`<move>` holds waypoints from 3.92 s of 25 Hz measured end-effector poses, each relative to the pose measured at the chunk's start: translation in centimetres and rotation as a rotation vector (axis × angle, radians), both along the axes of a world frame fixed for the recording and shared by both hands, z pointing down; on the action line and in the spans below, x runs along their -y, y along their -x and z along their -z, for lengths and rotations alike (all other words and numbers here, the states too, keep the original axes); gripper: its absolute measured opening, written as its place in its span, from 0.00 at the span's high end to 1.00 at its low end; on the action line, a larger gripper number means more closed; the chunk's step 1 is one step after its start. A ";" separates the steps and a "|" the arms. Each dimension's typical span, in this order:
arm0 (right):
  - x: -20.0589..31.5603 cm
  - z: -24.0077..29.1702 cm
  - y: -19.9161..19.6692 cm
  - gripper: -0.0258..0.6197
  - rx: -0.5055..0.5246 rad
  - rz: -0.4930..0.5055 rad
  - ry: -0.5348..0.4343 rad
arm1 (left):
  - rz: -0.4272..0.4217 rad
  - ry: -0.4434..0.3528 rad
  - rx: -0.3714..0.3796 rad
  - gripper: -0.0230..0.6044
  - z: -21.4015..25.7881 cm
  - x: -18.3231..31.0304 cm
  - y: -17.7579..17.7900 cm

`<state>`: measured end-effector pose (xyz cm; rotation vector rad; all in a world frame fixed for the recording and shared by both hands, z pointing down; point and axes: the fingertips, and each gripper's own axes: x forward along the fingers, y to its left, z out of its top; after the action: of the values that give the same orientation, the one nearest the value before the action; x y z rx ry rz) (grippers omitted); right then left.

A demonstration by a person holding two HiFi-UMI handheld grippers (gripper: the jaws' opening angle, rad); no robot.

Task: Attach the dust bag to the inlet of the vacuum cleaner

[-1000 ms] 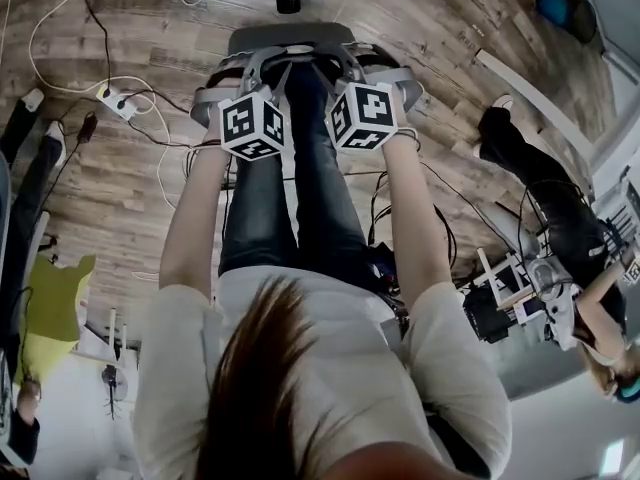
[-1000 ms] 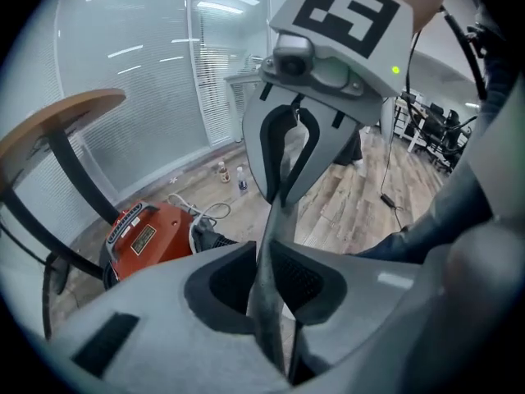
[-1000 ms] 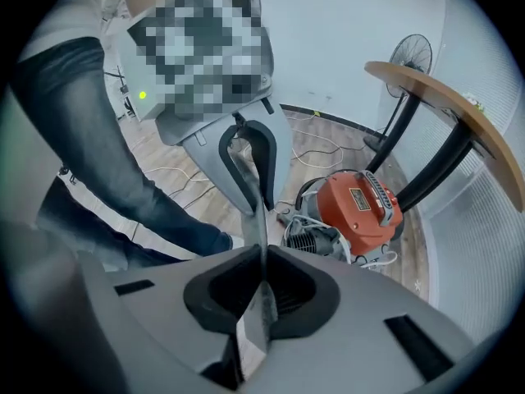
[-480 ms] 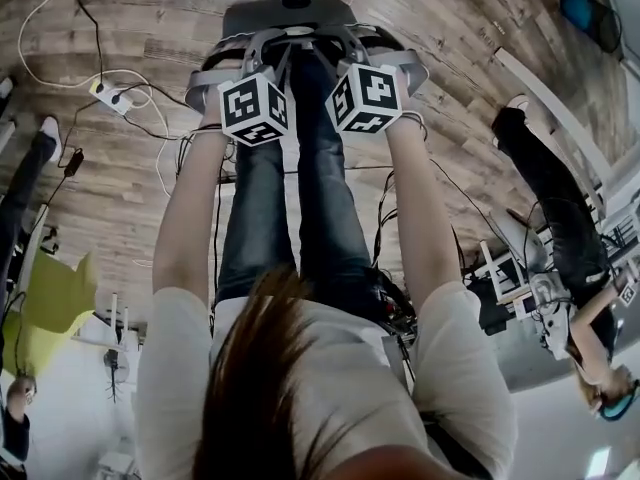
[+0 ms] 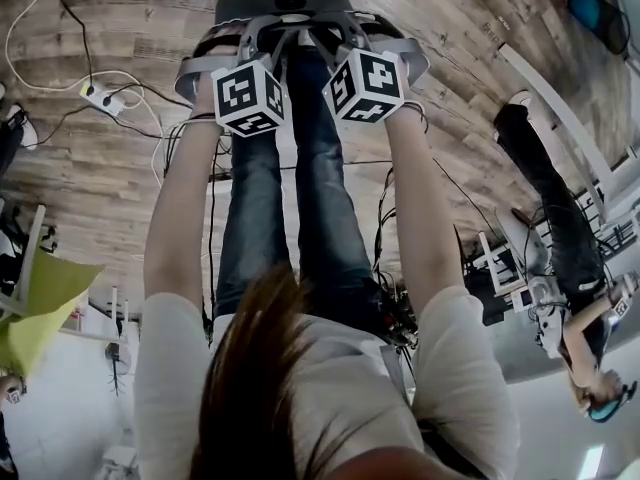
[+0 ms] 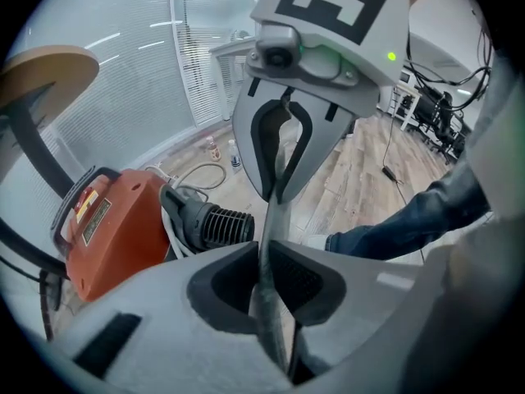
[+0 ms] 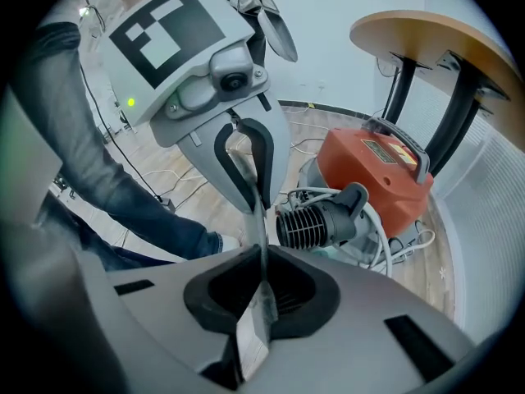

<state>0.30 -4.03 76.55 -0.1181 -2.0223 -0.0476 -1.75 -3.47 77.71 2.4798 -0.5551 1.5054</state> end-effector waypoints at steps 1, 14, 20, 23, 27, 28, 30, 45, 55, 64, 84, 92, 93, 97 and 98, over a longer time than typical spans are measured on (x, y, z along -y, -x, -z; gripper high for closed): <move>0.2 -0.1 0.0 0.91 -0.001 -0.003 0.002 | -0.003 0.000 0.001 0.88 -0.1 0.2 0.0; 2.9 -0.5 0.3 0.91 0.006 -0.009 0.007 | 0.036 -0.002 0.007 0.88 -0.5 2.9 0.4; 3.5 -0.6 0.4 0.91 0.005 0.013 0.021 | 0.023 -0.017 0.017 0.88 -0.5 3.3 0.4; 3.7 -0.7 0.4 0.91 0.005 0.013 0.035 | 0.022 -0.009 0.022 0.88 -0.6 3.5 0.4; 3.8 -0.6 0.7 0.92 0.006 0.021 0.054 | 0.027 0.005 0.025 0.88 -0.4 3.7 0.8; 3.8 -0.5 0.9 0.92 0.005 0.023 0.058 | 0.037 0.012 0.023 0.87 -0.3 3.8 1.0; 3.9 -0.6 1.1 0.92 0.000 0.025 0.066 | 0.056 0.026 0.022 0.86 -0.2 3.9 1.3; 5.0 -0.6 1.5 0.91 0.006 -0.059 0.121 | 0.059 0.046 0.025 0.84 0.0 5.7 2.2; 6.1 -0.5 1.7 0.89 0.005 -0.019 0.094 | 0.194 0.063 -0.029 0.84 0.1 5.2 2.4; 6.1 -0.4 1.7 0.88 0.027 -0.107 0.053 | 0.223 0.063 -0.016 0.83 -0.2 5.5 2.5; 6.1 -0.8 1.2 0.76 -0.014 -0.215 0.066 | 0.367 0.143 -0.049 0.71 -0.5 5.1 2.1; 6.0 -0.3 1.3 0.72 -0.005 -0.240 0.077 | 0.422 0.150 -0.093 0.62 0.4 5.6 1.7; 6.0 -0.1 1.3 0.72 0.000 -0.238 0.075 | 0.429 0.150 -0.097 0.62 0.5 5.5 1.7; 5.8 0.6 1.3 0.72 0.022 -0.262 0.082 | 0.445 0.140 -0.105 0.62 1.3 5.5 1.6; 5.8 0.8 1.4 0.72 0.028 -0.269 0.082 | 0.449 0.135 -0.107 0.62 1.5 5.6 1.6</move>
<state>-1.06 -9.83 75.74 0.1044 -2.0515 0.2049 -3.36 -9.06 76.21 2.1312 -0.8860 1.1859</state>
